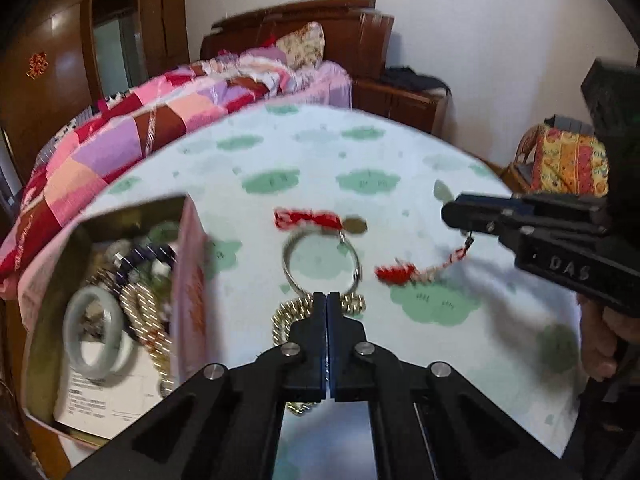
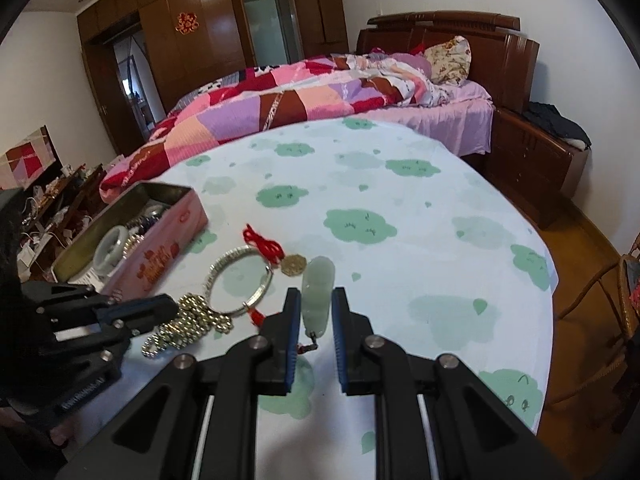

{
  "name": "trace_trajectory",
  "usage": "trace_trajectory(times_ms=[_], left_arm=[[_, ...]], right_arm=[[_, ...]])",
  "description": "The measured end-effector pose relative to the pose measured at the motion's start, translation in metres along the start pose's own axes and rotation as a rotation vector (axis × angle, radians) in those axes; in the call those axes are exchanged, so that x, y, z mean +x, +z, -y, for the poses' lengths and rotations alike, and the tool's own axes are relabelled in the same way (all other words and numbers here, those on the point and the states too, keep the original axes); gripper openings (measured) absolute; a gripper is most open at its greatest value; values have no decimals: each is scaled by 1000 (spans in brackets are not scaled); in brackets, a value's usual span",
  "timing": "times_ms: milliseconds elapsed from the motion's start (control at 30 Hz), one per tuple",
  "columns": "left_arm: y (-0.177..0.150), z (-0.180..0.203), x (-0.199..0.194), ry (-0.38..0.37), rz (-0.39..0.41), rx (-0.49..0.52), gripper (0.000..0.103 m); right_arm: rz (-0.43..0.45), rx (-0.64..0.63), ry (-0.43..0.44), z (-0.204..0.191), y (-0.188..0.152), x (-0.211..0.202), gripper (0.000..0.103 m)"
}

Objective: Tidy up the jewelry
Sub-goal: 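Grasp the green jade pendant with the right tool while the left tool grasps the gold bead chain, then lift the jade pendant and gold chain and carry both over the tin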

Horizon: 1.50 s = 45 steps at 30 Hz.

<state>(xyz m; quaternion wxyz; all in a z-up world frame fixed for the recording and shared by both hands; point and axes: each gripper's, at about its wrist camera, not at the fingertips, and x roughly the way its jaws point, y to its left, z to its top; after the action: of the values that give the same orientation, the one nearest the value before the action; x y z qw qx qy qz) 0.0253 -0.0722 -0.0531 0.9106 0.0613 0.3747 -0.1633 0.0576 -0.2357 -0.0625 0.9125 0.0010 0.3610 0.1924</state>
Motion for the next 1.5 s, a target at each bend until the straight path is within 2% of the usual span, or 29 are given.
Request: trace_trajectory(times_ms=[233,500,633,667,700,733,767,800,900,967,1133,1233,1300,1400,1500], left_arm=[[13,-10,-28,3,73,-25,0],[14,-10,-26,-9,72,-16,0],[13,-6,-11,10,23,-3,2],[10,-4,-2,9,-8,4,10],[8,-2,4,8,-28,9,28],[5,0,11,8,-45,15,39],[2,2,16,13,-51,15,59],[0,3,19,15,-52,19,64],[-2,7,23,-17,-57,33,64],[-2,8,27,-11,-66,37,64],[-4,7,47,-8,-138,38,60],[-5,7,50,-32,-149,39,45],[-4,5,49,-31,-144,41,9],[-5,4,44,-21,-136,38,9],[-1,1,27,-28,-89,22,8]], right_arm=[[64,-4,26,-9,13,-22,18],[83,-12,30,-14,19,-26,18],[79,-8,32,-16,17,-27,18],[77,-5,34,-15,16,-26,18],[77,-7,34,-14,16,-26,18],[76,-7,34,-15,16,-25,18],[74,-8,35,-15,15,-24,18],[72,-6,36,-13,15,-23,18],[67,-4,38,-13,13,-21,18],[64,-2,41,-12,13,-19,18],[59,-3,47,-12,13,-18,18],[55,-4,52,-13,12,-16,18],[50,-4,56,-14,11,-15,18],[55,-7,64,-15,11,-16,18],[76,-9,68,-16,14,-23,18]])
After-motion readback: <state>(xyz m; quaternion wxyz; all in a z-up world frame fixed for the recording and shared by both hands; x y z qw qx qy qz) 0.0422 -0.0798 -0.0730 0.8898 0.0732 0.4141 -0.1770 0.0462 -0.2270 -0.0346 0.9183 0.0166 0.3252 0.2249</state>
